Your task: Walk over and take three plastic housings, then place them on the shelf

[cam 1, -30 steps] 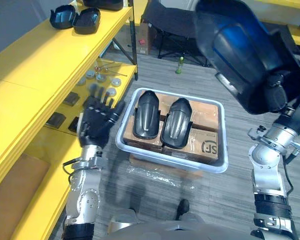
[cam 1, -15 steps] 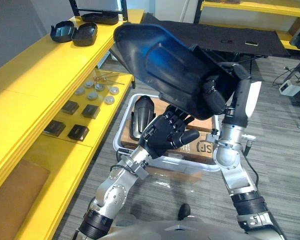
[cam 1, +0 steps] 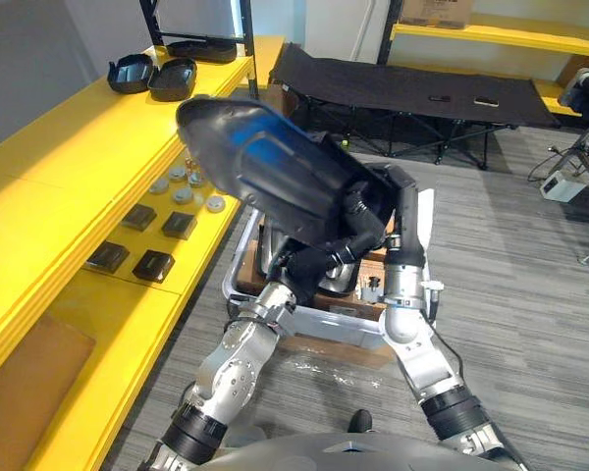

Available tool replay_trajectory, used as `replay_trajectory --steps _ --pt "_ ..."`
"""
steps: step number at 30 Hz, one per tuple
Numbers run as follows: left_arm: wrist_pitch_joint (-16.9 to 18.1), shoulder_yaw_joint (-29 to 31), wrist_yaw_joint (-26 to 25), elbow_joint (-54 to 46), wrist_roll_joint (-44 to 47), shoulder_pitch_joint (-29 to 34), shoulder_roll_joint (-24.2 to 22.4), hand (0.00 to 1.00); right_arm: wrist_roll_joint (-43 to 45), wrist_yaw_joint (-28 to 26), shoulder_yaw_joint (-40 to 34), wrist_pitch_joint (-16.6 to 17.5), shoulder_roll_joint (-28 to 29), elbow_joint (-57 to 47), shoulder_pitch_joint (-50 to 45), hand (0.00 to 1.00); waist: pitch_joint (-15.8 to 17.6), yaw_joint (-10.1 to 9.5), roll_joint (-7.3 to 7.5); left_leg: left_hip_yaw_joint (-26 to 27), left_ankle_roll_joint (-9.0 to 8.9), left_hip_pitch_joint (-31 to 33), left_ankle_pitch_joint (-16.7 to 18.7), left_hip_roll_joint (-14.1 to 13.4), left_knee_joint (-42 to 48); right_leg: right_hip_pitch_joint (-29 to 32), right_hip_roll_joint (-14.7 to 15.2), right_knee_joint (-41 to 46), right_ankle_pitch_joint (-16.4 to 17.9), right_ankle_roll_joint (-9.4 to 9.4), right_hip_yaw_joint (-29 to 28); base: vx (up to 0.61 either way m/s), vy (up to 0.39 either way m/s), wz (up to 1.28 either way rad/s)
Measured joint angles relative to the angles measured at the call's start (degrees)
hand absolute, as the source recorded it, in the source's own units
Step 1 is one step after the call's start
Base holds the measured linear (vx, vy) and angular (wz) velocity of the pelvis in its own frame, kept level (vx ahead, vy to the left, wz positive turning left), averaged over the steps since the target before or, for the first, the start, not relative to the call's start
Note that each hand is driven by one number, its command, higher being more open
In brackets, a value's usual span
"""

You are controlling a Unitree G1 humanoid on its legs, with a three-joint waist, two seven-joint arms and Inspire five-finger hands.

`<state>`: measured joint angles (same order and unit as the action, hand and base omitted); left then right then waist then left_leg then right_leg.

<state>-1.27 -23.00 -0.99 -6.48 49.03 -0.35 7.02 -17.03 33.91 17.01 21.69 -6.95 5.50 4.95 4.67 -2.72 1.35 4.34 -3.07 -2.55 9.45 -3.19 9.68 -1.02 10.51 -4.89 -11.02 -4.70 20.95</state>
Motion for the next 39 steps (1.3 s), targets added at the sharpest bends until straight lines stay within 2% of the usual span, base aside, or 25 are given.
replay_trajectory --steps 5,6,9,14,16,18,25,29,33,34,39 --pt "1.8 2.1 -2.8 0.4 0.9 0.1 -0.8 1.0 0.0 0.1 0.0 0.0 0.5 1.5 -0.1 0.0 0.0 -0.04 0.02 0.0 -0.1 -0.1 -0.3 -0.1 -0.1 0.0 -0.1 0.0 0.0 0.07 0.1 0.0 0.0 0.0" --pt "2.6 2.8 -3.2 0.4 1.1 0.3 -1.4 0.0 0.0 0.2 0.1 0.0 0.5 1.5 -0.2 0.0 0.0 -0.02 0.03 0.0 -0.1 -0.2 -0.3 -0.1 -0.2 0.0 -0.1 0.0 0.0 0.07 0.1 0.0 0.0 0.0" --pt "4.6 4.7 -5.0 0.4 2.9 0.4 -3.4 0.0 0.0 0.4 0.4 0.0 0.6 1.6 -0.3 0.0 -0.1 -0.06 0.2 0.0 -0.1 -0.4 -0.3 -0.1 -0.3 -0.1 -0.1 0.0 0.0 0.08 0.1 0.0 0.0 0.0" --pt "5.4 6.2 -4.9 0.5 4.6 0.4 -4.2 0.0 0.1 0.4 0.6 0.0 1.2 2.2 -1.1 0.0 -0.7 -0.17 1.01 -0.1 -0.1 -1.0 -0.4 0.0 -0.9 -0.5 0.0 0.0 0.0 0.08 0.2 0.0 0.0 0.0" --pt "4.7 6.5 -3.4 1.8 4.6 0.4 -4.4 0.0 0.5 0.4 0.6 0.0 1.8 3.5 -1.1 0.0 -1.0 -0.2 1.48 -0.1 -0.1 -1.0 -0.4 0.0 -0.9 -0.5 0.0 0.0 0.0 0.08 0.2 0.0 0.0 0.0" --pt "2.6 6.7 -1.9 3.0 4.6 0.4 -4.4 0.0 0.5 0.6 0.6 -0.1 2.1 3.9 -1.6 0.0 -1.1 -0.24 1.68 -0.1 -0.09 -1.0 -0.4 0.1 -0.9 -0.5 0.1 0.0 0.0 0.08 0.2 0.0 0.0 0.0" --pt "-0.4 8.0 -1.2 8.7 7.8 0.3 -4.6 0.0 2.6 1.8 4.0 0.5 1.7 3.7 -2.2 0.0 -1.1 0.57 1.65 0.2 -0.14 -1.0 -0.4 0.1 -0.8 -0.3 -0.1 0.0 0.2 0.37 -0.1 0.0 0.0 -0.02" --pt "-2.6 8.0 1.7 8.8 10.4 0.3 -3.8 0.0 2.9 2.6 4.5 0.8 1.6 2.6 -2.2 0.0 -1.2 1.37 1.51 0.5 -0.25 -1.0 -0.3 0.2 -0.7 -0.1 -0.1 0.0 0.2 0.4 -0.4 0.0 0.0 -0.04" --pt "-2.7 3.7 3.5 11.7 15.9 -3.4 -0.1 0.0 4.2 4.6 4.5 2.5 0.5 2.3 -2.4 0.0 -1.2 1.63 1.42 0.6 -0.23 -1.1 -0.3 0.1 -0.8 -0.1 0.3 0.0 -0.1 0.18 -0.7 0.0 0.0 -0.01" --pt "-2.7 3.2 3.5 11.9 16.2 -3.8 0.4 0.0 4.3 4.9 4.5 2.5 0.3 2.1 -2.5 1.0 -1.2 1.66 1.41 0.6 -0.22 -1.1 -0.3 0.2 -0.8 -0.1 0.4 0.0 -0.1 0.16 -0.7 0.0 0.0 0.0" --pt "-1.3 0.6 3.5 12.0 18.1 -4.1 1.1 0.0 4.3 5.4 5.1 3.2 -0.3 0.5 -3.7 1.0 -1.2 2.2 1.39 0.4 -0.21 -1.1 -0.3 0.3 -0.8 -0.1 0.5 0.0 -0.2 0.15 -0.8 0.0 0.0 0.0"
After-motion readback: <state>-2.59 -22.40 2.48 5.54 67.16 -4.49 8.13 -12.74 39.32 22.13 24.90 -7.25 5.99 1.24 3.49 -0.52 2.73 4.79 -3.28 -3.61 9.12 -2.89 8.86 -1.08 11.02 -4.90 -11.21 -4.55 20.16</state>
